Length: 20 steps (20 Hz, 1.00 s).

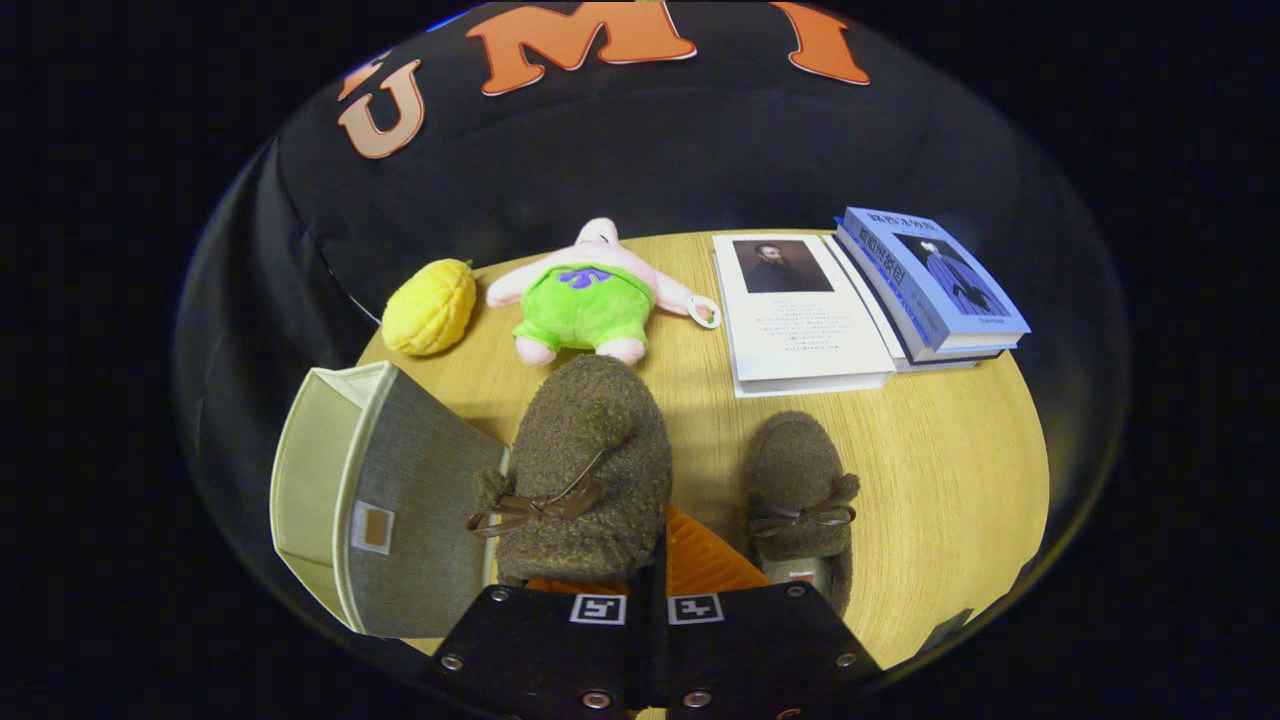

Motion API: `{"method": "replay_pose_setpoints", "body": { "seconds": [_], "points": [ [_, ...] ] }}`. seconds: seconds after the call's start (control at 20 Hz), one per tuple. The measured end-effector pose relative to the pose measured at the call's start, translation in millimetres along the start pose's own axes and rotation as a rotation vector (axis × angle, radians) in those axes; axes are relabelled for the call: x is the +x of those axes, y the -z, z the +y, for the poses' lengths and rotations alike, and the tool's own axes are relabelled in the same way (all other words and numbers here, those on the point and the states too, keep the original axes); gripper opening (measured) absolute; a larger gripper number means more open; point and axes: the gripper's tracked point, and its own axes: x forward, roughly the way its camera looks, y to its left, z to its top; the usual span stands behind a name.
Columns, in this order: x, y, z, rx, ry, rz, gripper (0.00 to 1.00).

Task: Open the storage box then place both shoes into the box .Put the left shoe in first, then the right shoe, with the right side of both shoes facing outward in a uniform manner.

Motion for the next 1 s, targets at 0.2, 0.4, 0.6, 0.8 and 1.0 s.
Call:
{"method": "replay_pose_setpoints", "body": {
  "seconds": [0.2, 0.4, 0.6, 0.8, 1.0],
  "points": [
    [-40.6, -28.0, 31.9, -0.021, -0.042, -0.046, 0.01],
    [-76.8, -51.8, 71.7, -0.022, -0.088, -0.083, 0.01],
    [-99.7, -63.4, 123.5, -0.028, -0.146, -0.091, 0.01],
    [-95.3, -57.7, 176.7, -0.048, -0.177, -0.059, 0.01],
    [-76.2, -37.4, 216.9, -0.066, -0.164, 0.005, 0.02]
  ]
}}
